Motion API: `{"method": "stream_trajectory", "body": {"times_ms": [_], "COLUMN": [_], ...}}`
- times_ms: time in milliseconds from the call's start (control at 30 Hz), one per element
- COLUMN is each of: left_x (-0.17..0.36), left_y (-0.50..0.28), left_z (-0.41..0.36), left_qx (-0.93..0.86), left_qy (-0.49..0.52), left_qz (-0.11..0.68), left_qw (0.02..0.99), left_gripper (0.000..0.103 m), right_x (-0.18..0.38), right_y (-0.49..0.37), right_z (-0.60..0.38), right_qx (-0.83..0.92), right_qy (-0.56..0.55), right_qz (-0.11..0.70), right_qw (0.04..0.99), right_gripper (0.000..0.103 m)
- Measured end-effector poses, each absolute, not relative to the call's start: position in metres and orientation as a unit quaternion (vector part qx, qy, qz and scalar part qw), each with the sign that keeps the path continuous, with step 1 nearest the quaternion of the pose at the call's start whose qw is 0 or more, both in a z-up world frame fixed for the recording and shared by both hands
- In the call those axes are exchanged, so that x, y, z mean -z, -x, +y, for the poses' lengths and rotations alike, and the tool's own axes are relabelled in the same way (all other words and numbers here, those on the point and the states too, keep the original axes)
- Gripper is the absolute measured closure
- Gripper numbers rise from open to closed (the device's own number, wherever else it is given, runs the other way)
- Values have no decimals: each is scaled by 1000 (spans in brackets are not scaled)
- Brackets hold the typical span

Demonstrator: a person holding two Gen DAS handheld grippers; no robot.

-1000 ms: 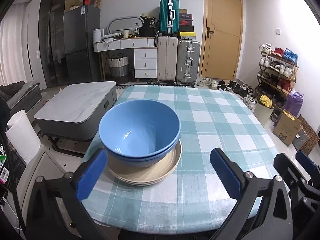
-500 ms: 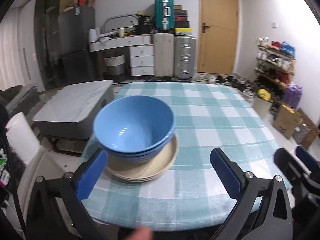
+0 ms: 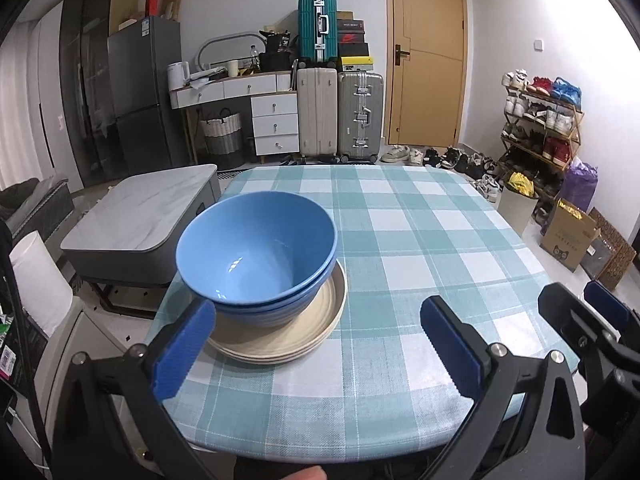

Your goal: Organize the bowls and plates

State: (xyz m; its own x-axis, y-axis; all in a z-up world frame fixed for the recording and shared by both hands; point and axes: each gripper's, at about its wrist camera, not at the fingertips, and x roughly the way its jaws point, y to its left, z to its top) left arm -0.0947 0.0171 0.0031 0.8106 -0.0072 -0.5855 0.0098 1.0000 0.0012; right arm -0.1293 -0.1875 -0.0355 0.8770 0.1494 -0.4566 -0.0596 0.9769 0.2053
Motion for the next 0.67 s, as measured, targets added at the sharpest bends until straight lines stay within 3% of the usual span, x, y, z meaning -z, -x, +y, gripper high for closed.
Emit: {"method": "stream_trajectory", "body": {"times_ms": [667], "left_x": [13], "left_y": [82], "left_z": [-10], "left_qx": [6], "left_qy": [-45], "left_qz": [319], "left_qw": [947], "left_gripper": [0], "right_x": [49], "right_y": [118], "right_z": [-212], "right_qx": [-41], "right_qy": [-123], "right_qz": [258], "right_qw": [957], "right_gripper": [1]}}
